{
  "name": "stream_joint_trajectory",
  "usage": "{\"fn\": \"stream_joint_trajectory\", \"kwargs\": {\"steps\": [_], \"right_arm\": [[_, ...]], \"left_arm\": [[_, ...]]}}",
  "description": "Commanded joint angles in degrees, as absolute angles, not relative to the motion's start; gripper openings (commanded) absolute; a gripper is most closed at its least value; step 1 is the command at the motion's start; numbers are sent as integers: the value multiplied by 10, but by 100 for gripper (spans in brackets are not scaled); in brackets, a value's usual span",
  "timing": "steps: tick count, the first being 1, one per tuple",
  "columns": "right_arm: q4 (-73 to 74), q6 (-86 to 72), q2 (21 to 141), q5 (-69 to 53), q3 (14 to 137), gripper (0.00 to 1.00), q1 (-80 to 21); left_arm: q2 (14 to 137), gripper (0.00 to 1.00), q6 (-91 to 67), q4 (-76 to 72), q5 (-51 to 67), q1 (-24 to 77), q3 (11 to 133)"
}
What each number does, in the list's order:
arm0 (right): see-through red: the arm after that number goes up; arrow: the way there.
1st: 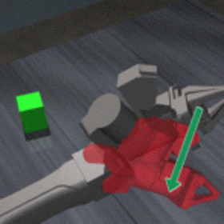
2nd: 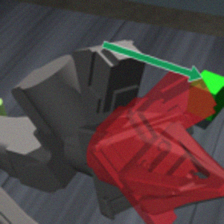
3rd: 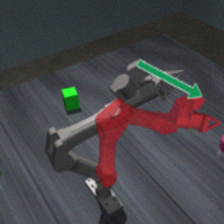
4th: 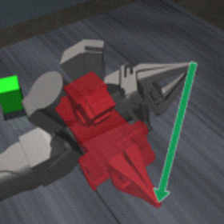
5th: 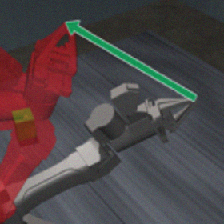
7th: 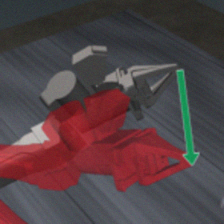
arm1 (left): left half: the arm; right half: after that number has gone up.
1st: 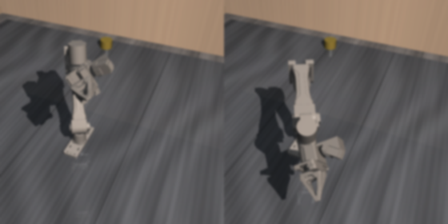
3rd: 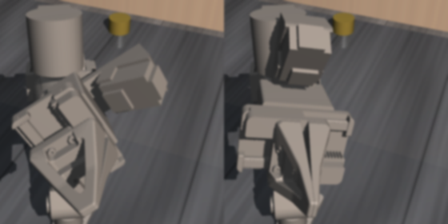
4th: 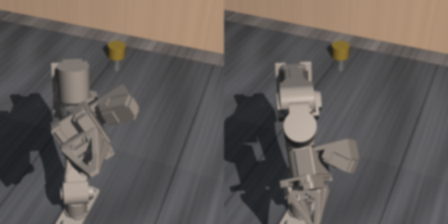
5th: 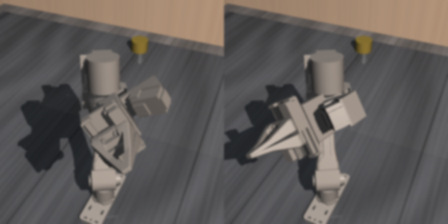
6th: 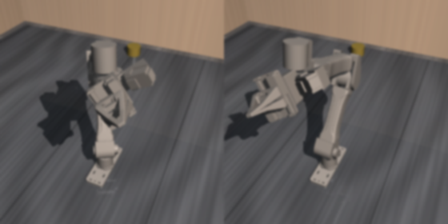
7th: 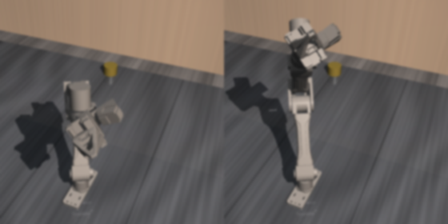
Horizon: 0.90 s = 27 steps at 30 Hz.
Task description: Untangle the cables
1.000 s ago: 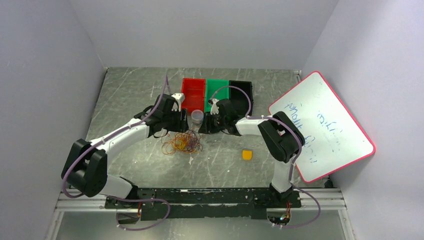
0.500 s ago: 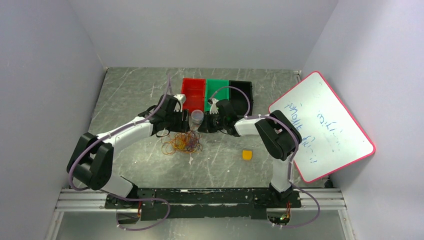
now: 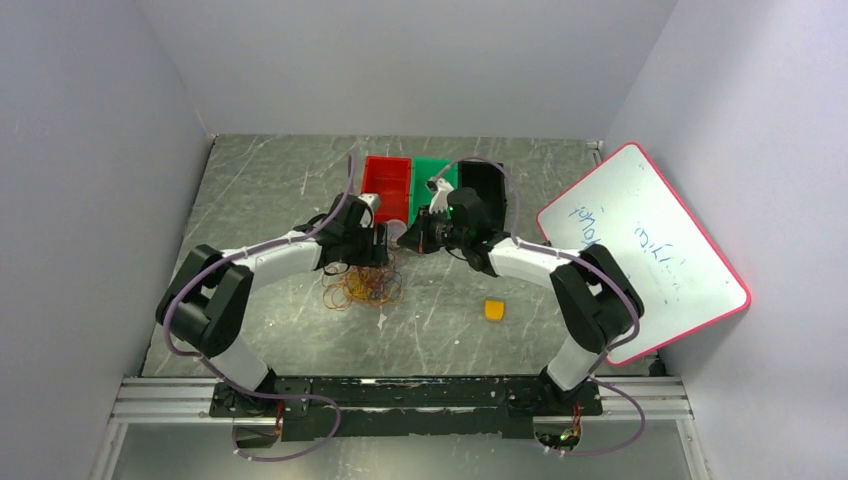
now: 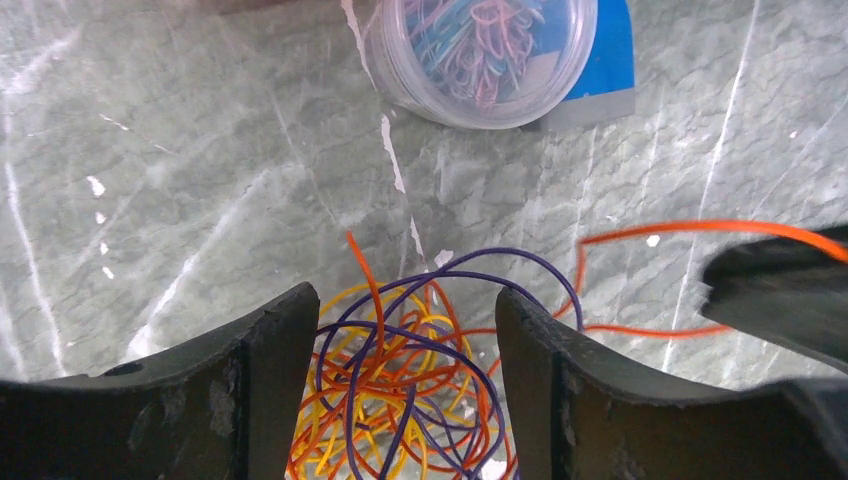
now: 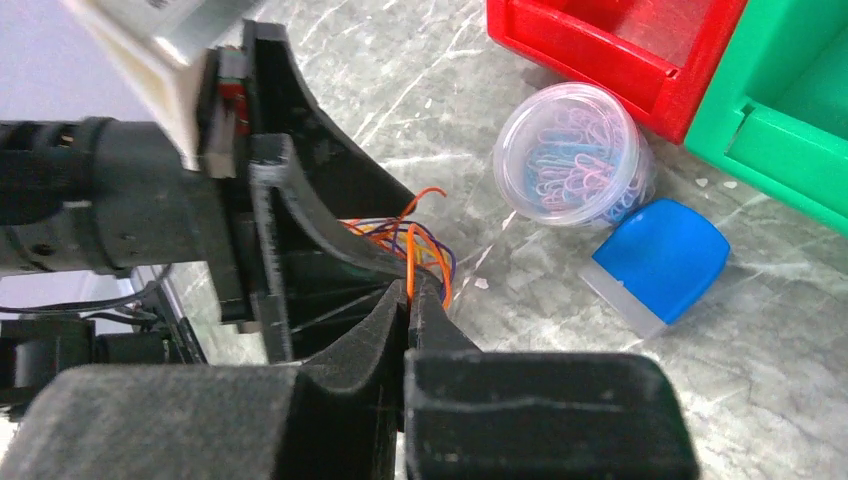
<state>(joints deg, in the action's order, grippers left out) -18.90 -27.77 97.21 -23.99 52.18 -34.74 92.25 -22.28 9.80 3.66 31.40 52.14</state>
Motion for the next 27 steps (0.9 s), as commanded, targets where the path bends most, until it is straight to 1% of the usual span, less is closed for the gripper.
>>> {"fn": "stream_joint_trajectory", "kwargs": {"steps": [1,10,19,22,27], "right_arm": [[-178,-300,935,-219,507,0,-350],[-158,-297,846,-166,499,0,-349],[-101,-262,735,-62,507,0,-344],[-75,-249,694,-22,515,0,-340],[-7,-207,646,60,551,0,-335]], "left_arm": [[943,69,-220,58,28,327,522],[960,60,-237,61,-13,354,485],[939,57,-271,64,-49,365,426],[941,55,-275,68,-58,365,419],[940,54,-280,75,-70,366,414]]}}
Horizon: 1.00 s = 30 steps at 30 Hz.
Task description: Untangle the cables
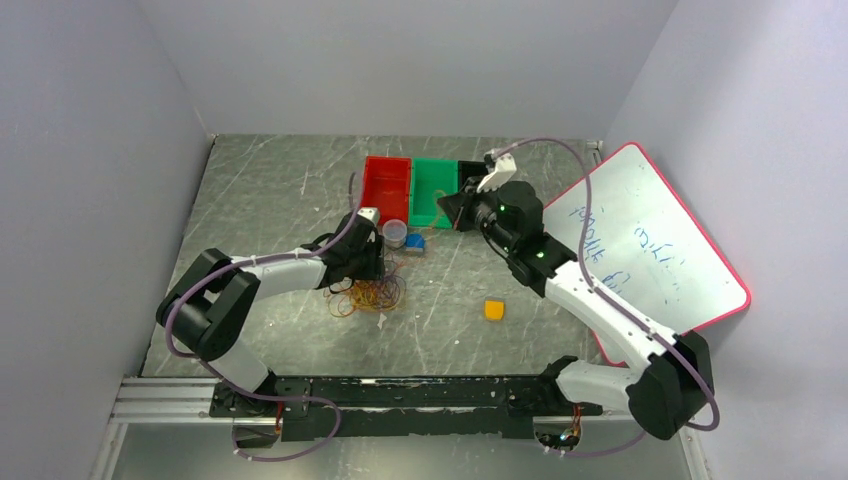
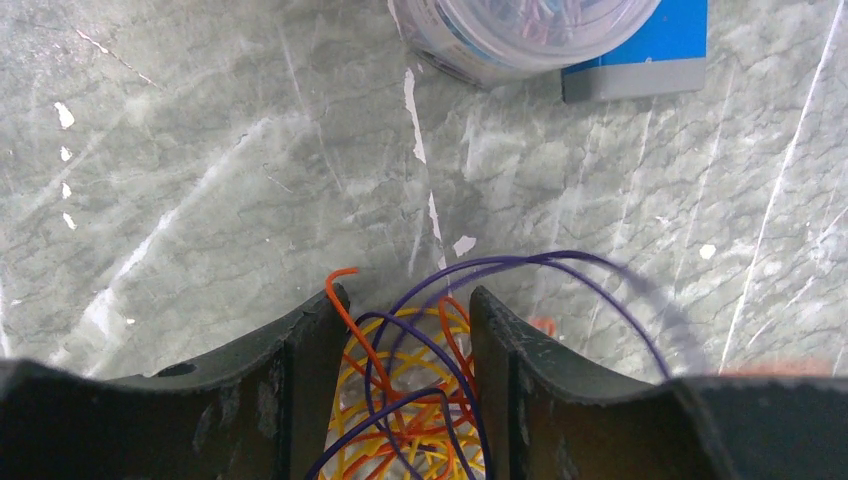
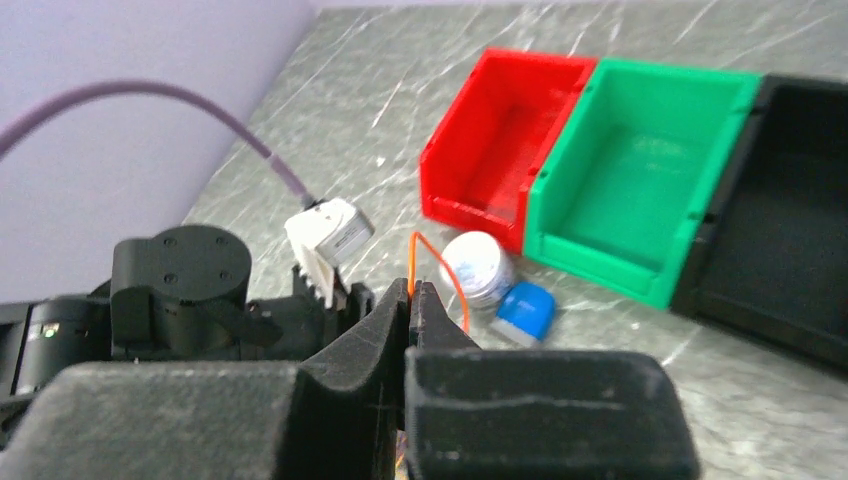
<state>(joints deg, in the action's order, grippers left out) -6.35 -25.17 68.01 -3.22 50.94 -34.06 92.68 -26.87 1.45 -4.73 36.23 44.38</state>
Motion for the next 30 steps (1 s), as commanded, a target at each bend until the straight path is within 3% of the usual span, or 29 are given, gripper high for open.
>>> {"fn": "stream_joint_trajectory", "kwargs": {"steps": [1,15,20,24,30], "right_arm": [[9,-195,641,77,562,0,-334],[111,-59,624,191,685,0,-305],[126,-25,637,179,714,0,-286],[128,-7,635,181,730,0,-254],[117,30,625,206,744,0,-243]], "left_arm": [[940,54,-282,76,-71,366,413],[966,55,-282,68,-85,368,427],[980,55,-278,58,-78,368,433],[990,51,-280,61,-87,368,435],[997,34,-287,59,-81,368,434]]}}
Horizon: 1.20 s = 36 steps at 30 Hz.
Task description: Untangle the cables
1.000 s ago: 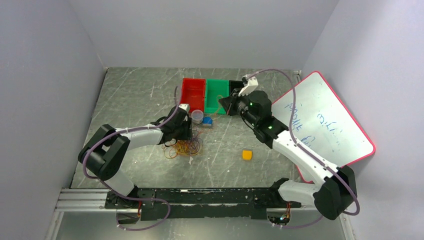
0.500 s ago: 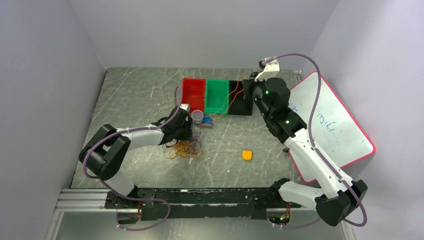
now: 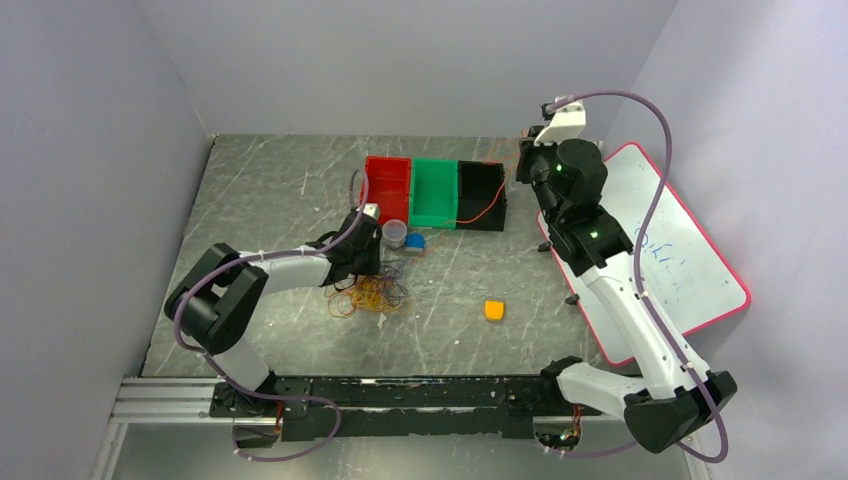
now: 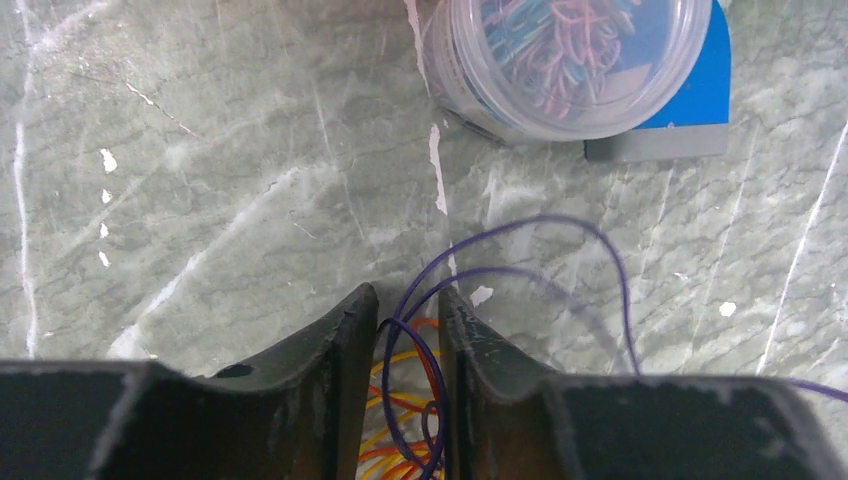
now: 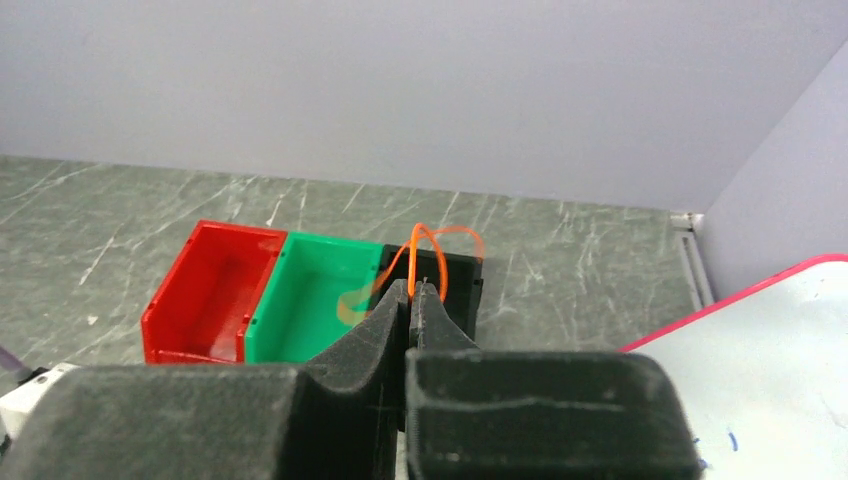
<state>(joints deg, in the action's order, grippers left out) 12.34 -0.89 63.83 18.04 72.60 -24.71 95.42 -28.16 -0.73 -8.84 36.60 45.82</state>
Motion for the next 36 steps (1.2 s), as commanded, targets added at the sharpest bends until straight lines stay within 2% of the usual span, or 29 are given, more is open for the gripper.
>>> {"fn": "stream_joint_trajectory", "kwargs": {"steps": [1,8,14,18,20,24,27,36], "right_arm": [[112,31,621,212,742,0,-242],[80,35,592,248,748,0,-238],[72,42,584,246,765,0,-238],[54,27,581,215,753,0,-237],[58,16,585,208,754,0,-237],[81,1,602,205,767,0,-237],[104,-6,619,190,778,0,-237],[139,-28,680,172,806,0,-238]], "left_arm": [[999,33,-287,59,-80,368,436],[1013,27,-280,65,-88,368,445],[1012,12,-287,62,-82,368,437],[988,12,-287,66,-93,368,432],[965,15,-282,68,-100,369,431],[915,38,-254,70,-90,370,442],[882,46,-241,77,-87,370,452],[769,58,-225,92,-131,370,459]]}}
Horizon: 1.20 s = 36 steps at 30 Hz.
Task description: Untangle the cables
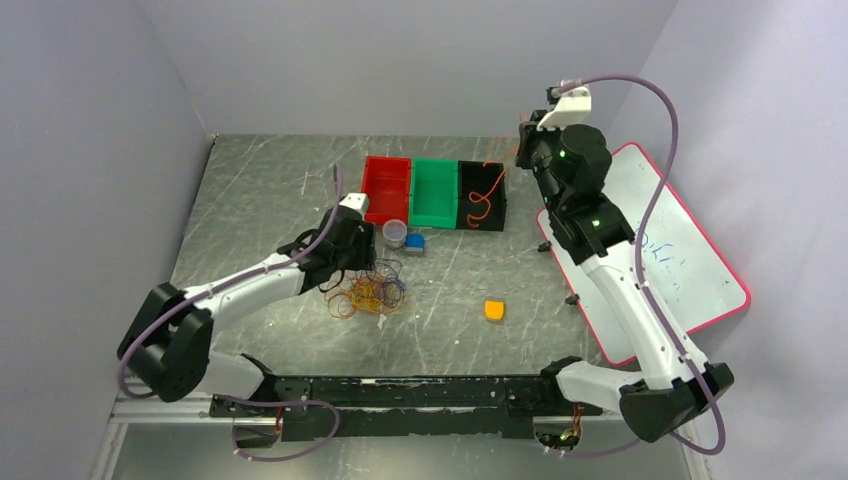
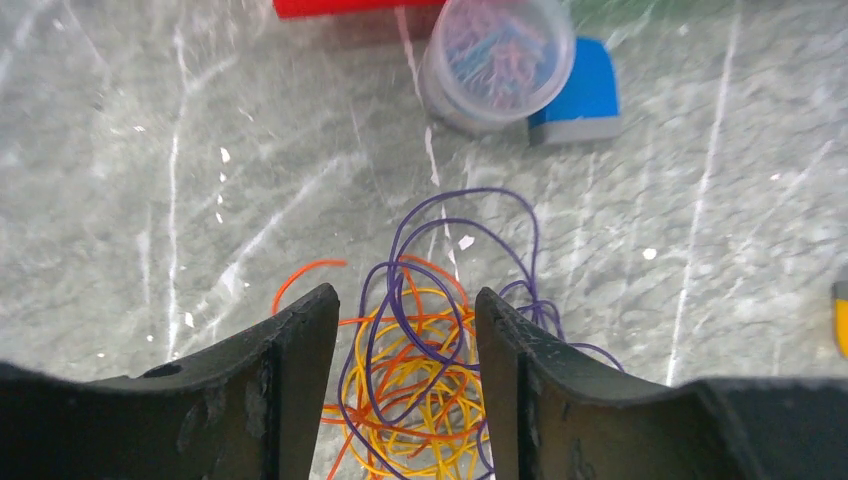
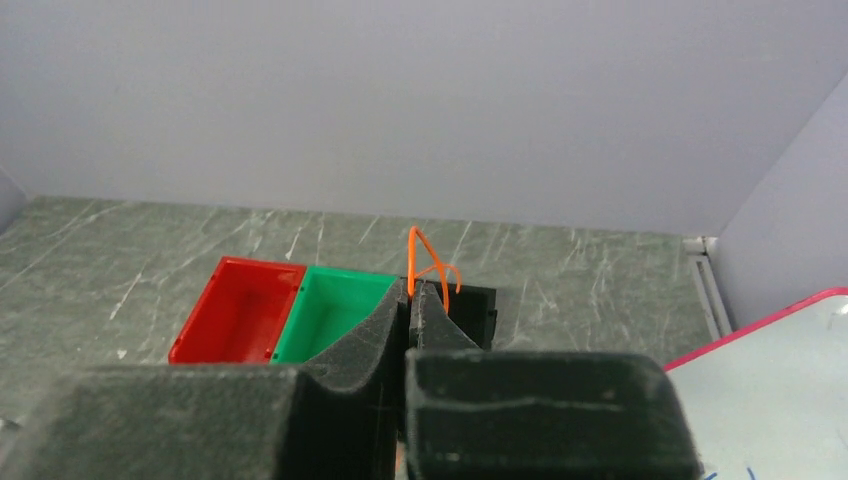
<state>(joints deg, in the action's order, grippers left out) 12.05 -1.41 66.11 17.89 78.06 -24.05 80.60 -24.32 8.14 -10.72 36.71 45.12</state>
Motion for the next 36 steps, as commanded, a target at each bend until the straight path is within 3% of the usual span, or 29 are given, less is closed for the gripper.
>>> {"fn": "stream_joint_trajectory", "kwargs": {"steps": [1,17,36], "right_arm": [[142,-30,688,172,810,0,-237],[167,-66,858,108,879,0,-168],[140,-65,1005,78,878,0,-151]], "left_arm": [[763,59,-223,99,-135,370,466],[672,62,-224,150,-166,370,453],[681,60,-189,188,-167,369,497]]}}
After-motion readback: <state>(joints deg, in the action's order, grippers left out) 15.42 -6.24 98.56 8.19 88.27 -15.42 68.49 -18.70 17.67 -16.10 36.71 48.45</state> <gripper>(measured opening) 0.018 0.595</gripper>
